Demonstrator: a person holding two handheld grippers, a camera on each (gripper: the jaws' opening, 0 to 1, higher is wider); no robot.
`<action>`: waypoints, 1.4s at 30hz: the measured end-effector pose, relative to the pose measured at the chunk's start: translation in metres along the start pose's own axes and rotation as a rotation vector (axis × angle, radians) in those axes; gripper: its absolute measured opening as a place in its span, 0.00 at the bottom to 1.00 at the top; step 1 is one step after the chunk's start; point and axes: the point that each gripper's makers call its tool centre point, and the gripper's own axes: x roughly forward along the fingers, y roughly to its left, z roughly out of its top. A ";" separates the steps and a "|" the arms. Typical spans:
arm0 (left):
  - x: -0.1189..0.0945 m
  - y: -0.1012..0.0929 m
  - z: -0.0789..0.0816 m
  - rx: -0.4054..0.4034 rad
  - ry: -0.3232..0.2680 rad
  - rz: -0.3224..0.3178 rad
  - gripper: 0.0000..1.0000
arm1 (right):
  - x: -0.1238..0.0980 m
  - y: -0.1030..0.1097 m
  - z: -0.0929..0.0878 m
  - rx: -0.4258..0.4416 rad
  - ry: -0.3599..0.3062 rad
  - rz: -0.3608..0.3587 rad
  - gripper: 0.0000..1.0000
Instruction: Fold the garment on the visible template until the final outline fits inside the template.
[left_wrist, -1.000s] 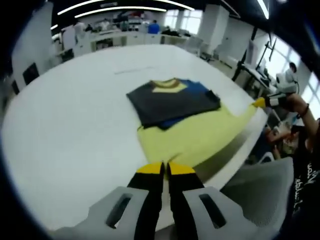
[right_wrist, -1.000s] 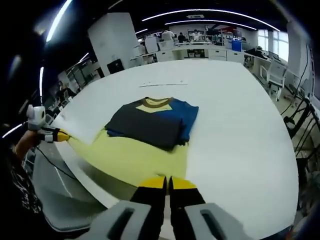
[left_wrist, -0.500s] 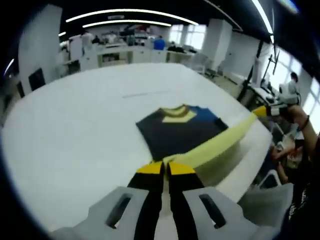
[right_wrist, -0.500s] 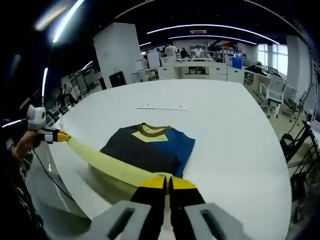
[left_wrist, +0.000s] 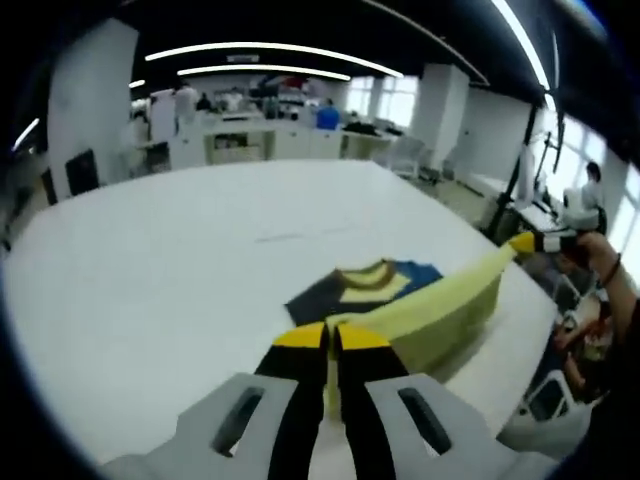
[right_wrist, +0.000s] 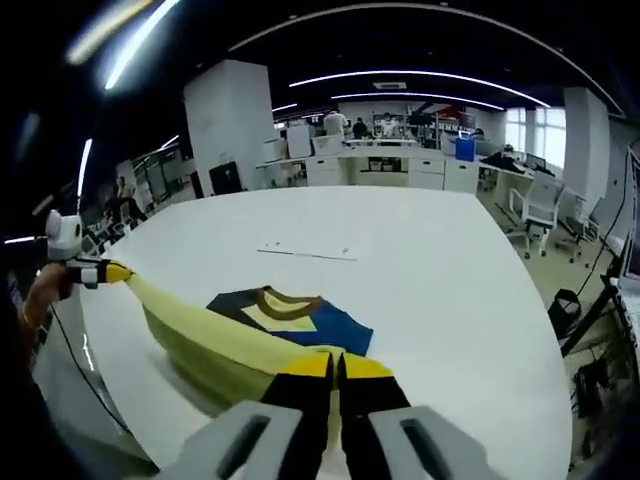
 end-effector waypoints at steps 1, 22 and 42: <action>0.003 0.002 0.003 -0.005 -0.006 0.005 0.00 | 0.003 -0.001 0.004 0.001 -0.007 0.000 0.00; 0.082 0.045 0.030 -0.159 -0.095 0.138 0.00 | 0.096 -0.033 0.030 0.026 -0.035 -0.072 0.00; 0.169 0.079 -0.022 -0.200 -0.033 0.301 0.00 | 0.183 -0.061 -0.015 0.080 0.020 -0.231 0.00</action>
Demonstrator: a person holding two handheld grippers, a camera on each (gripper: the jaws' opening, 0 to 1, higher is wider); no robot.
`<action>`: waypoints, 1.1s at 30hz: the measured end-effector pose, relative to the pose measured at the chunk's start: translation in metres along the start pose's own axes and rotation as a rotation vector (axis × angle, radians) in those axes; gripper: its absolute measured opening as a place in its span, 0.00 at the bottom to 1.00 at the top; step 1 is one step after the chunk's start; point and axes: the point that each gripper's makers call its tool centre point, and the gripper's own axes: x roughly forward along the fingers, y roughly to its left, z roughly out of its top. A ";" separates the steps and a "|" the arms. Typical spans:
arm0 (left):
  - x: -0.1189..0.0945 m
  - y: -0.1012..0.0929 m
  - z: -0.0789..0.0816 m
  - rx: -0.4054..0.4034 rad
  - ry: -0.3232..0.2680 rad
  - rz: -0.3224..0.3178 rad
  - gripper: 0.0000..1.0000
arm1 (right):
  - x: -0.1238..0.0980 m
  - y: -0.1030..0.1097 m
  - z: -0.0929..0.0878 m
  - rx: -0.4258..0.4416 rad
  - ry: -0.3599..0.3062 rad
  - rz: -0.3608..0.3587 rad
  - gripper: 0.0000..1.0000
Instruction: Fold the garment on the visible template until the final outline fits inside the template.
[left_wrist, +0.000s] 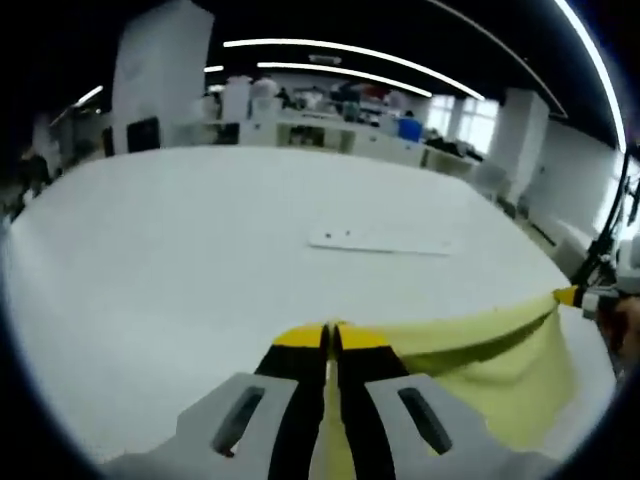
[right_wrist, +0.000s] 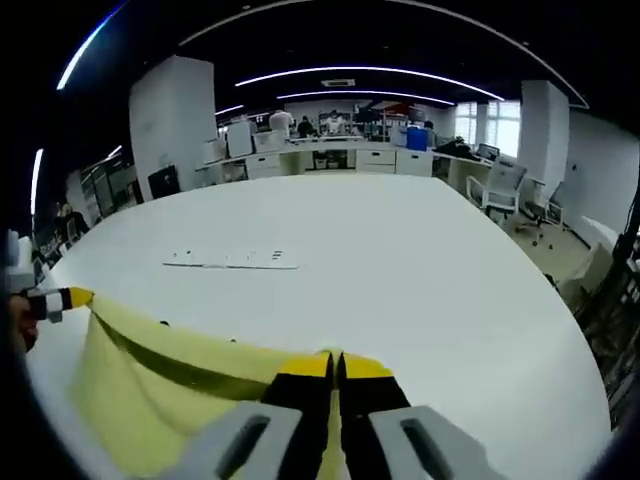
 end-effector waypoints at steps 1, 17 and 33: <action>0.003 0.000 -0.002 0.002 0.003 0.002 0.00 | 0.003 0.000 -0.002 -0.003 0.004 -0.003 0.00; 0.029 0.010 -0.032 0.027 0.068 0.055 0.00 | 0.036 -0.006 -0.033 -0.053 0.089 -0.015 0.00; 0.037 0.012 -0.031 0.126 0.016 -0.030 0.16 | 0.030 -0.009 -0.031 -0.006 0.102 0.025 0.07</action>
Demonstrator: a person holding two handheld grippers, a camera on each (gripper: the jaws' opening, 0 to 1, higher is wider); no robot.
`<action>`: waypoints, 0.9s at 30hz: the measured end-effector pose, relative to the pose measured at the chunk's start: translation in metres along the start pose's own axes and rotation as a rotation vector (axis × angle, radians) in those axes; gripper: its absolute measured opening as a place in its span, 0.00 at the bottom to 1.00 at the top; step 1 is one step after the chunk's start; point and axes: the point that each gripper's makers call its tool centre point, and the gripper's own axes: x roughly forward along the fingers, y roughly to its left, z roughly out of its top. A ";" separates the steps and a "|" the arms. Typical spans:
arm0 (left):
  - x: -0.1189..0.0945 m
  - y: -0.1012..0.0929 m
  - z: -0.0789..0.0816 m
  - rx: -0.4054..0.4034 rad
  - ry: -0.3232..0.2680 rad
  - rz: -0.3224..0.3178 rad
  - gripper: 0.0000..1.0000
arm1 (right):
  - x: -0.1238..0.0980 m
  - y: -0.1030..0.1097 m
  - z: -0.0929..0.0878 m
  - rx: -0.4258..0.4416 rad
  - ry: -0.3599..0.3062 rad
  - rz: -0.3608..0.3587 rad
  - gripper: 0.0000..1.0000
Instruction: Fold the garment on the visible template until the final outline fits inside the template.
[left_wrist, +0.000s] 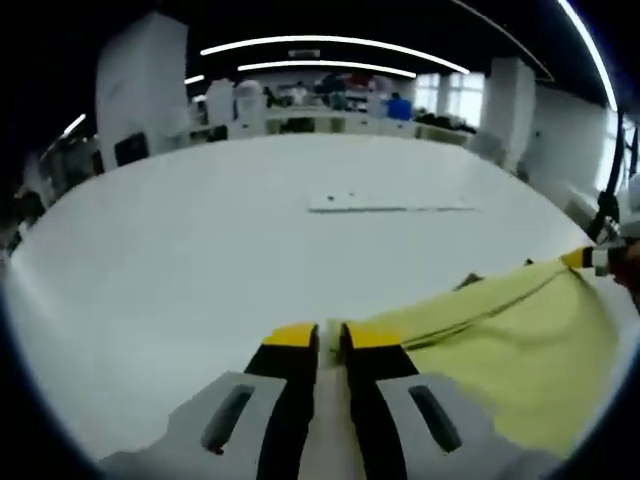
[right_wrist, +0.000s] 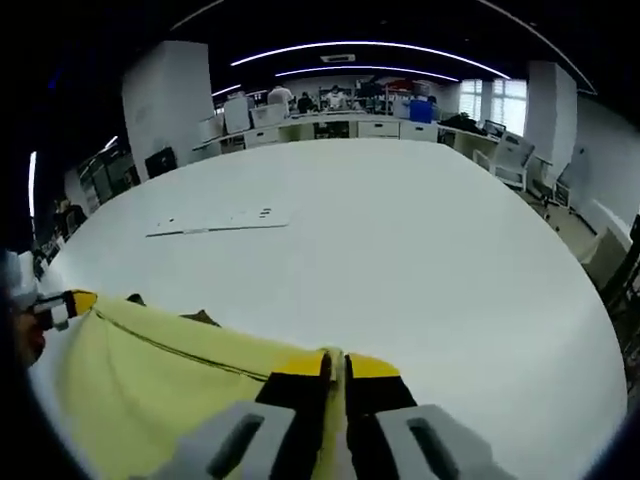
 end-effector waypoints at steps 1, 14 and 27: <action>-0.002 0.000 0.003 -0.003 -0.011 -0.011 0.20 | -0.002 0.001 0.001 -0.003 -0.007 0.009 0.10; -0.017 -0.007 -0.010 0.248 0.016 -0.167 0.39 | -0.014 0.003 -0.011 -0.256 0.005 0.074 0.34; 0.017 -0.007 0.014 0.055 -0.075 -0.058 0.37 | 0.022 -0.009 0.024 -0.059 -0.137 -0.006 0.34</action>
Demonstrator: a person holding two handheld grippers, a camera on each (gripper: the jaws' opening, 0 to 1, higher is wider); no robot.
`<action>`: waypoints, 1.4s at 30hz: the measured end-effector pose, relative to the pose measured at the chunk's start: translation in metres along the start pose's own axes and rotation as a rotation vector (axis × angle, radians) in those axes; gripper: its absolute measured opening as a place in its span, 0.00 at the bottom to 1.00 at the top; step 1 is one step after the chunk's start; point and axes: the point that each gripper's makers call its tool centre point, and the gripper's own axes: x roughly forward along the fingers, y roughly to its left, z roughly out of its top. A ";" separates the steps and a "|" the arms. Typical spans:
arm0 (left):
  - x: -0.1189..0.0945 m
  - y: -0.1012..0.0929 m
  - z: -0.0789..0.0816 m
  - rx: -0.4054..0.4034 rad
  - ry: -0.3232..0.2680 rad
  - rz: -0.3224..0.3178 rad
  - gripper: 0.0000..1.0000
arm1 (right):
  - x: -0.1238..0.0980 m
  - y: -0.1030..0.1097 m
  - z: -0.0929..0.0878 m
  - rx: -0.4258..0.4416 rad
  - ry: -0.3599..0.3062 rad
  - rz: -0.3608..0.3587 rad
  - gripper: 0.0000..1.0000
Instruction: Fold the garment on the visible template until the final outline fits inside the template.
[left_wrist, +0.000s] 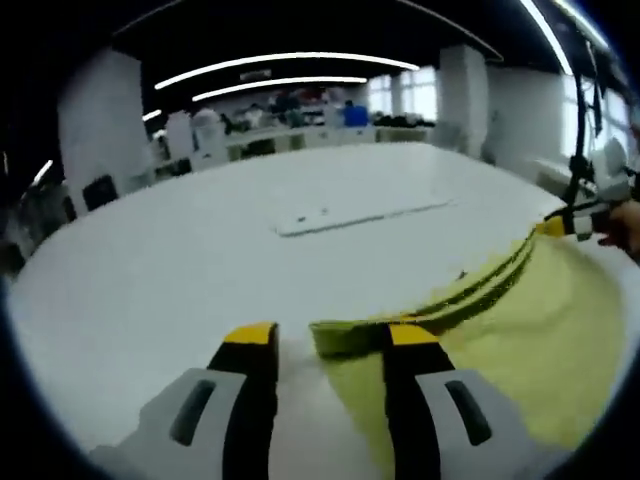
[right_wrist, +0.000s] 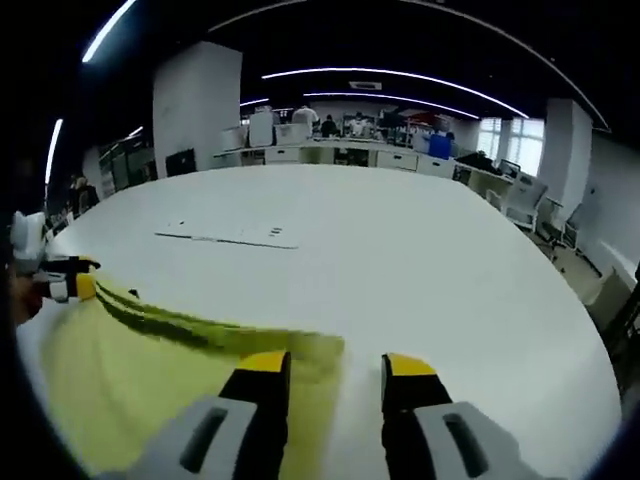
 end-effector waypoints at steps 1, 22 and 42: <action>0.000 0.004 0.004 -0.009 -0.016 0.018 0.38 | 0.000 -0.001 0.001 0.016 0.000 -0.003 0.34; -0.062 0.006 0.026 -0.035 -0.043 -0.079 0.70 | -0.067 0.036 0.007 0.058 0.055 0.226 0.65; -0.141 -0.028 -0.010 0.087 -0.005 -0.334 0.71 | -0.154 0.060 -0.032 0.015 0.134 0.394 0.67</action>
